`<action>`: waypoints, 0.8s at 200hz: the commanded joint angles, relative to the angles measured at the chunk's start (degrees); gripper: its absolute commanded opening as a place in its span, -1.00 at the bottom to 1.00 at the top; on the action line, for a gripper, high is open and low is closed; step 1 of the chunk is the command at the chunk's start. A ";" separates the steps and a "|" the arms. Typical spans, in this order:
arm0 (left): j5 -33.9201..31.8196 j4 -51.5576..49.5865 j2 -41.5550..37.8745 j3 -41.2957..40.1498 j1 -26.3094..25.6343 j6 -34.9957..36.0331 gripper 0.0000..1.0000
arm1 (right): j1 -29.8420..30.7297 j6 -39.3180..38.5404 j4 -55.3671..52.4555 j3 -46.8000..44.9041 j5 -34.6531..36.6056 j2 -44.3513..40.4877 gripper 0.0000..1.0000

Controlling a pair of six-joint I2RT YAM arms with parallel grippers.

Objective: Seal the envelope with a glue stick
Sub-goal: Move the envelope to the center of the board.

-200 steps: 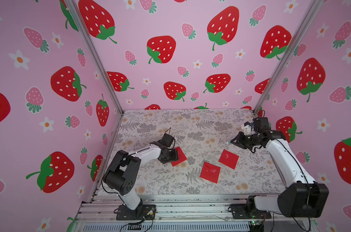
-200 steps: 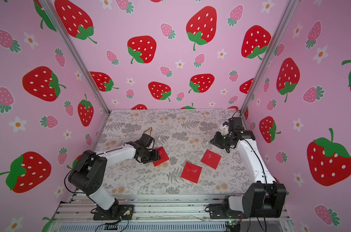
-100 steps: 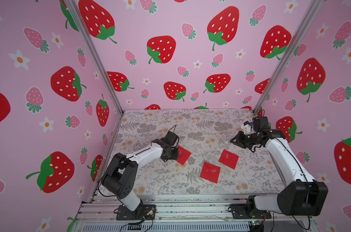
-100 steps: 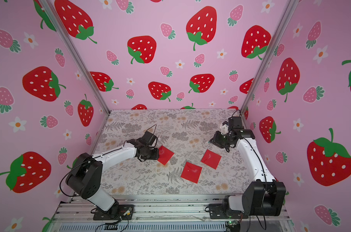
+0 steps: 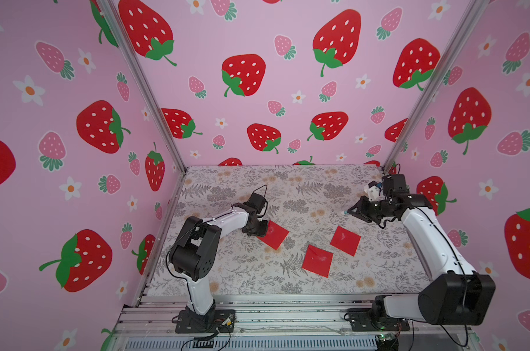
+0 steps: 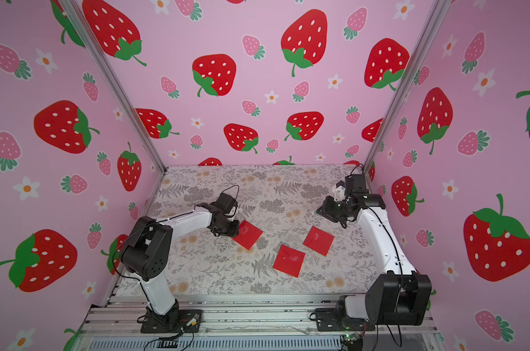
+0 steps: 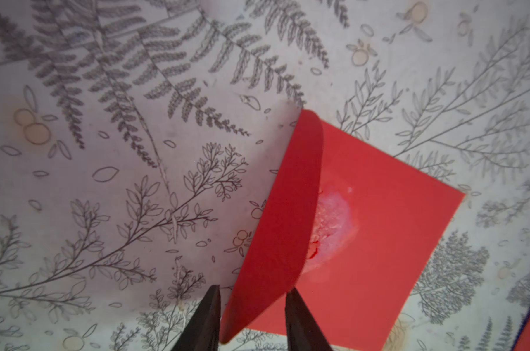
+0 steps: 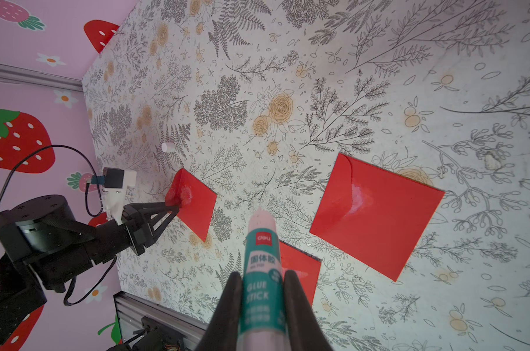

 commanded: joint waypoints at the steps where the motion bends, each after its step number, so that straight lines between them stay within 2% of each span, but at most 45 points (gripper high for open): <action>1: 0.83 -0.85 -1.16 -0.38 -0.10 1.42 -0.35 | 0.06 -0.03 -1.28 1.63 -0.46 0.74 -1.00; 80: 0.38 -0.36 -0.03 -1.57 -0.19 3.37 -0.86 | 2.57 0.15 -2.04 4.25 1.26 2.88 -1.00; 87: 1.11 -0.06 -0.18 -1.77 -0.25 3.45 -0.87 | 3.09 0.25 -1.98 4.49 1.67 3.01 -1.00; 91: 1.20 0.40 -0.27 -1.92 -0.32 3.42 -0.96 | 3.43 0.13 -2.02 4.63 2.08 3.09 -1.00; 99: 3.72 1.19 -0.61 -2.10 -0.62 3.30 -1.00 | 4.21 -0.30 -2.47 5.13 3.30 3.69 -1.00; 160: 12.38 5.59 -0.96 -0.43 -6.98 1.67 -1.00 | 14.05 -2.29 -6.49 9.32 10.29 10.03 -1.00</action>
